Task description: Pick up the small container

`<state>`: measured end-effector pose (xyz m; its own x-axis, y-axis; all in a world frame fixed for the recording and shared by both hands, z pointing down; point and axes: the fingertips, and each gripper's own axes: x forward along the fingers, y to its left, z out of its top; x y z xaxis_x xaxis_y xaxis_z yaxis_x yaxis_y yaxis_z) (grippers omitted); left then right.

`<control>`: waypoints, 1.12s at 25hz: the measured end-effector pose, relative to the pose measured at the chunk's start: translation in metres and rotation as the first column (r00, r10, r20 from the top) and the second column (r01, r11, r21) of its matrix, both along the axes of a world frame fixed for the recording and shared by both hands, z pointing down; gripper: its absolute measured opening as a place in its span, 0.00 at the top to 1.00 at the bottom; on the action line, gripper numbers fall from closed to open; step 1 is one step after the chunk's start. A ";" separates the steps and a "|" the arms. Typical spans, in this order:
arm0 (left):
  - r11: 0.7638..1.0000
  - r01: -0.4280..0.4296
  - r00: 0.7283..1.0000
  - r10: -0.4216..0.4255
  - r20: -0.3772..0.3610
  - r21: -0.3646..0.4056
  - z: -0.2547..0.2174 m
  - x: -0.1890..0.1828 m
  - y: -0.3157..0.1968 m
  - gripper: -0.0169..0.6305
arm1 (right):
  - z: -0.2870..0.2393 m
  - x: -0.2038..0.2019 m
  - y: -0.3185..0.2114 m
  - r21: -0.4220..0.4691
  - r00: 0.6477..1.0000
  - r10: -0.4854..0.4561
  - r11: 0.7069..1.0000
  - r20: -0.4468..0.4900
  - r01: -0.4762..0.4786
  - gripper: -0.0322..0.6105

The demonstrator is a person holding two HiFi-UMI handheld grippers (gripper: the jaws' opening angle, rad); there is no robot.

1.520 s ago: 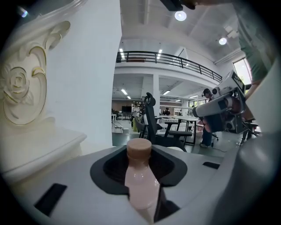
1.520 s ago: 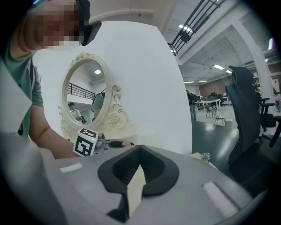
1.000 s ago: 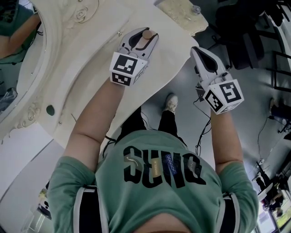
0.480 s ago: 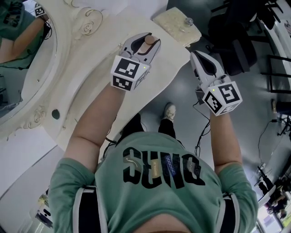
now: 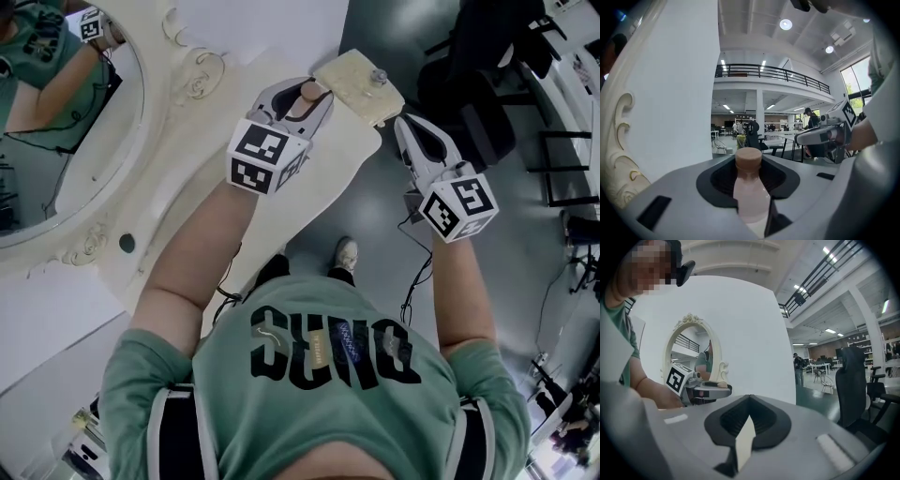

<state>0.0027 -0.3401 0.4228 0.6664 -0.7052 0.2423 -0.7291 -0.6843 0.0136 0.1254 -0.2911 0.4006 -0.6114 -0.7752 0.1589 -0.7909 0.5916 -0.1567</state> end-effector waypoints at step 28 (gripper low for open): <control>0.998 -0.050 0.996 0.053 -0.076 0.046 -0.194 -0.003 0.008 0.77 | -0.160 0.000 0.001 0.126 0.996 -0.029 0.991 -0.085 0.039 0.94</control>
